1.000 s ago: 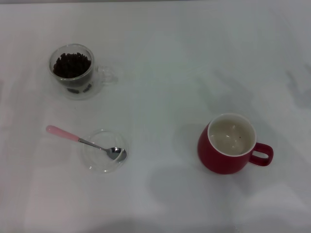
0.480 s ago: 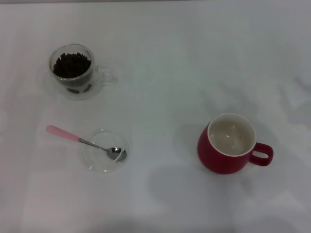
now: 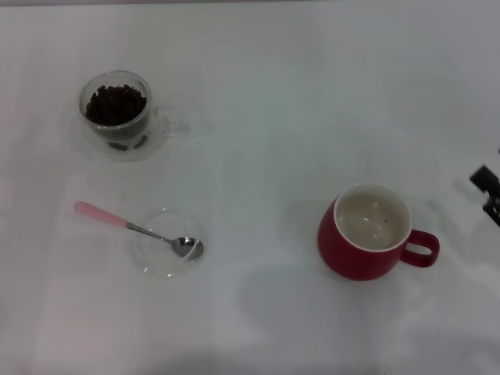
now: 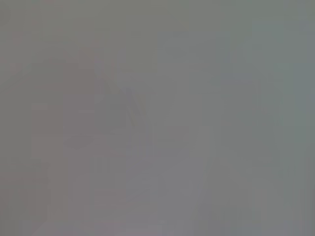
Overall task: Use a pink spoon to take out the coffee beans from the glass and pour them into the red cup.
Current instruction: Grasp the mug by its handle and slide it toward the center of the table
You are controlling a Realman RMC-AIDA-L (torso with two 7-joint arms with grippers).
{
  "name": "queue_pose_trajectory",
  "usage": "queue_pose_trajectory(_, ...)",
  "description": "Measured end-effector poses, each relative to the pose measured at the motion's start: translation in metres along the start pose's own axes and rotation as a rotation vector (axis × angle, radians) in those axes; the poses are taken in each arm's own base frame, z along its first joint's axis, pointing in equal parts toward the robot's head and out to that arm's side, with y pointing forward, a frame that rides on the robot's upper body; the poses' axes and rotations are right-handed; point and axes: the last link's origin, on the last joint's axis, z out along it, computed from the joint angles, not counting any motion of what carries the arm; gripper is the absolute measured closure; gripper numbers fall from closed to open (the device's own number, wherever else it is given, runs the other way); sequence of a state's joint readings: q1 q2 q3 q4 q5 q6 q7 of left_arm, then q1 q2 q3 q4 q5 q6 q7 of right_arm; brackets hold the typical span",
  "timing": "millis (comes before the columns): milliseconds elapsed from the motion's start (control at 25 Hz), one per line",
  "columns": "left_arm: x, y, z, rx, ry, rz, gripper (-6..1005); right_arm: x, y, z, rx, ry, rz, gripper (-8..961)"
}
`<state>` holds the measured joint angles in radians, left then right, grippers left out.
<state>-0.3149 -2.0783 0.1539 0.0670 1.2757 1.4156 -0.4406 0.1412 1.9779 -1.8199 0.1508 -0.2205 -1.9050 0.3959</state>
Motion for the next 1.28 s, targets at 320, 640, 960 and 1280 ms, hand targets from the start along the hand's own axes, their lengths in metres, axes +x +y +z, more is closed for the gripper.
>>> queue_pose_trajectory(320,-0.002,-0.002,-0.004,0.010,-0.011,-0.001,388,0.005,0.014,-0.017,-0.014,0.043,0.032,413)
queue_pose_trajectory(640,-0.003,-0.002,-0.008,-0.001,-0.020,0.005,388,0.014,0.025,-0.028,-0.028,0.113,0.049,411)
queue_pose_trajectory(960,-0.003,-0.002,-0.008,-0.004,-0.019,0.003,388,0.032,0.028,-0.030,-0.017,0.228,0.061,413)
queue_pose_trajectory(1280,-0.001,0.000,-0.004,-0.008,-0.009,-0.007,388,0.040,0.027,-0.026,-0.023,0.274,0.058,413)
